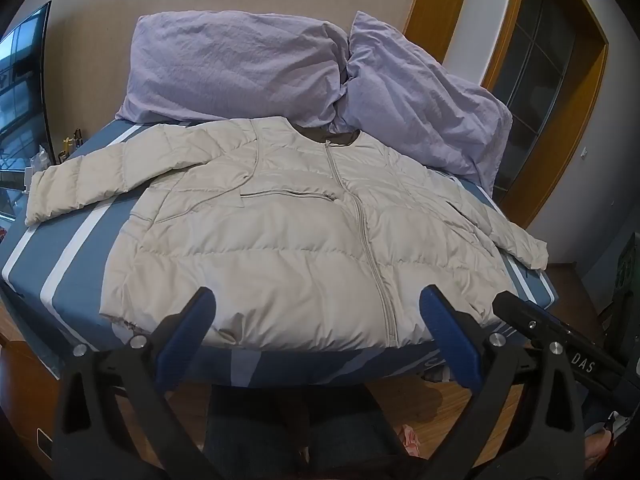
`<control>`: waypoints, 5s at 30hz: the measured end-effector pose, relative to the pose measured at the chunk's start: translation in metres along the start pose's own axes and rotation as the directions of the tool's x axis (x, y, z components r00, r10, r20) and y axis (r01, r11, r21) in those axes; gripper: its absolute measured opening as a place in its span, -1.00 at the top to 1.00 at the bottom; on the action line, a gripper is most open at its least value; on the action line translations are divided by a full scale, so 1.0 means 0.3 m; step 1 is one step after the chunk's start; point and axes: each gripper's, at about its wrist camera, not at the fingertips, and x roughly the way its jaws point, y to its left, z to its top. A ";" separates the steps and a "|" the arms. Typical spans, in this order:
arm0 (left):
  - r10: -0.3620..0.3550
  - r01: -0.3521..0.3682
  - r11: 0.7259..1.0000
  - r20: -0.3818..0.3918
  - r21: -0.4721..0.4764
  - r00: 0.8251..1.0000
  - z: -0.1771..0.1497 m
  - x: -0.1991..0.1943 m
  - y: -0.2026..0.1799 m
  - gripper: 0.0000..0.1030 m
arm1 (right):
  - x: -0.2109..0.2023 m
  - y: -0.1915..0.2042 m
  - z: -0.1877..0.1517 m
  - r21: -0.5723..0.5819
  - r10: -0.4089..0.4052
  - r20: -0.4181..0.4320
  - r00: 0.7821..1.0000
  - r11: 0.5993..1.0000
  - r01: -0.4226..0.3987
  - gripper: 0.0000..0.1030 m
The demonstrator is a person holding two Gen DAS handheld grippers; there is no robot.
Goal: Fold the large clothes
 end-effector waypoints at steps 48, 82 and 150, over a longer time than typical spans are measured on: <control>0.001 -0.001 1.000 -0.001 0.001 1.000 0.000 0.000 0.000 -0.97 | -0.002 -0.001 -0.005 0.001 0.000 0.002 1.000 1.000 0.000 -0.97; 0.033 -0.033 0.999 -0.026 0.005 0.999 0.031 0.071 0.014 -0.97 | 0.033 -0.052 0.042 0.026 -0.059 0.018 0.998 0.998 0.058 -0.97; 0.269 -0.259 0.962 -0.147 0.087 0.952 0.259 0.759 0.178 -0.97 | 0.289 -1.092 0.516 0.476 -0.593 -0.042 0.804 0.696 0.538 0.53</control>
